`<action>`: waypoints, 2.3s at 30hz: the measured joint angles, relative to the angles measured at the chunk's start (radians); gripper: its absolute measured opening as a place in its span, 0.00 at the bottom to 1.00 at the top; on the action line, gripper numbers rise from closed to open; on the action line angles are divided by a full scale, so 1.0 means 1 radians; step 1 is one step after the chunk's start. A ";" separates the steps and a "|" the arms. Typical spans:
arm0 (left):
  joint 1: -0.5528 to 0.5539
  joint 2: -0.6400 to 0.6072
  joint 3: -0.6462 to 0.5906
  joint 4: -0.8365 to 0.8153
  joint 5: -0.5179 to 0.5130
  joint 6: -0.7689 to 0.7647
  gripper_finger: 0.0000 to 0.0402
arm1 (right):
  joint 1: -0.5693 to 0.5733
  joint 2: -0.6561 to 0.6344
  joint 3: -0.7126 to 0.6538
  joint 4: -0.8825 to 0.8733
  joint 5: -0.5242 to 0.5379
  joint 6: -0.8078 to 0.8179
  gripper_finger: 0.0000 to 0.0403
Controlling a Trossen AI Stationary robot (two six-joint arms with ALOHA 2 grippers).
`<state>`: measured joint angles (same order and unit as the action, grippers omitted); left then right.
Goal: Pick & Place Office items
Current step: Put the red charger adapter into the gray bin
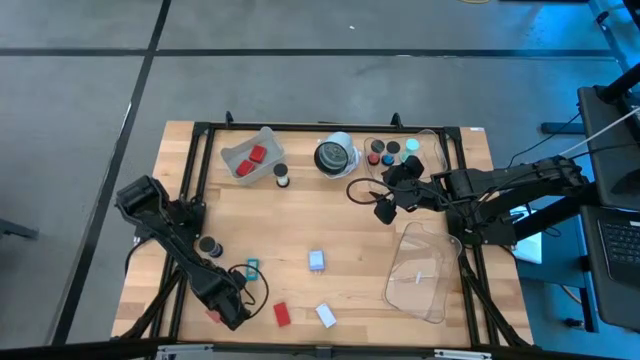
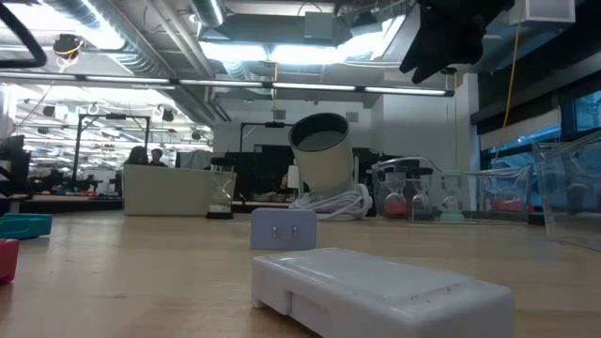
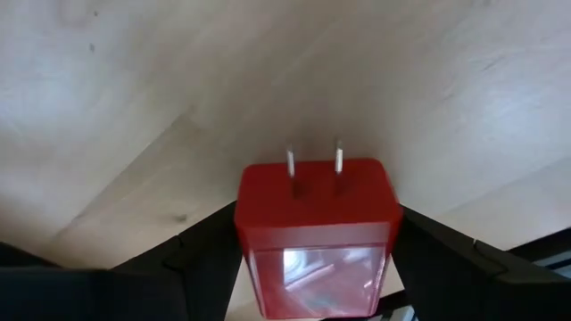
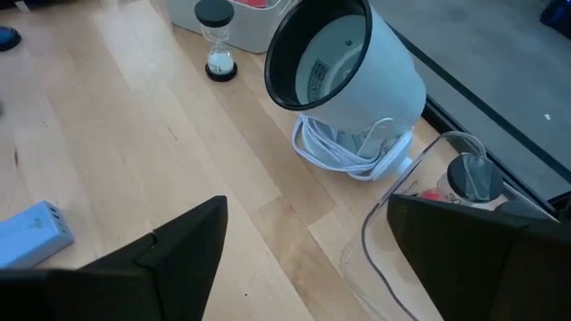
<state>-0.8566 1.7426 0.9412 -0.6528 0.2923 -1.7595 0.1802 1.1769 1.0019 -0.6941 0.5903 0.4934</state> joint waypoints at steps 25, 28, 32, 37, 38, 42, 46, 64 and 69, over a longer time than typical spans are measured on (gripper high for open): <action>0.156 -0.123 0.002 -0.039 -0.072 0.135 0.52 | 0.000 0.000 0.000 -0.002 0.005 -0.033 0.77; 0.204 -0.207 0.002 -0.068 -0.213 0.170 0.52 | 0.000 0.000 0.000 -0.002 0.005 -0.034 0.77; 0.286 -0.324 0.002 -0.165 -0.453 0.223 0.52 | 0.000 0.000 0.000 -0.002 0.005 -0.034 0.77; 0.425 -0.432 0.002 -0.259 -0.802 0.325 0.52 | 0.000 0.000 0.000 -0.002 0.005 -0.034 0.77; 0.458 -0.447 0.002 -0.263 -0.864 0.361 0.52 | 0.000 0.000 0.000 -0.002 0.005 -0.034 0.77; 0.604 -0.480 0.002 -0.269 -1.062 0.510 0.53 | 0.000 0.000 0.000 -0.002 0.005 -0.035 0.77; 0.780 -0.482 -0.011 -0.261 -1.168 0.650 0.53 | 0.000 0.000 0.000 -0.002 0.005 -0.037 0.77; 1.344 -0.480 -0.204 -0.045 -0.691 0.960 0.53 | 0.000 0.000 0.000 -0.002 0.004 -0.057 0.77; 1.379 -0.480 -0.220 -0.047 -0.675 0.970 0.53 | 0.000 0.000 0.000 -0.002 0.004 -0.060 0.77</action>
<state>0.5225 1.2621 0.7208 -0.6995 -0.3826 -0.7891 0.1802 1.1767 1.0019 -0.6960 0.5948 0.4339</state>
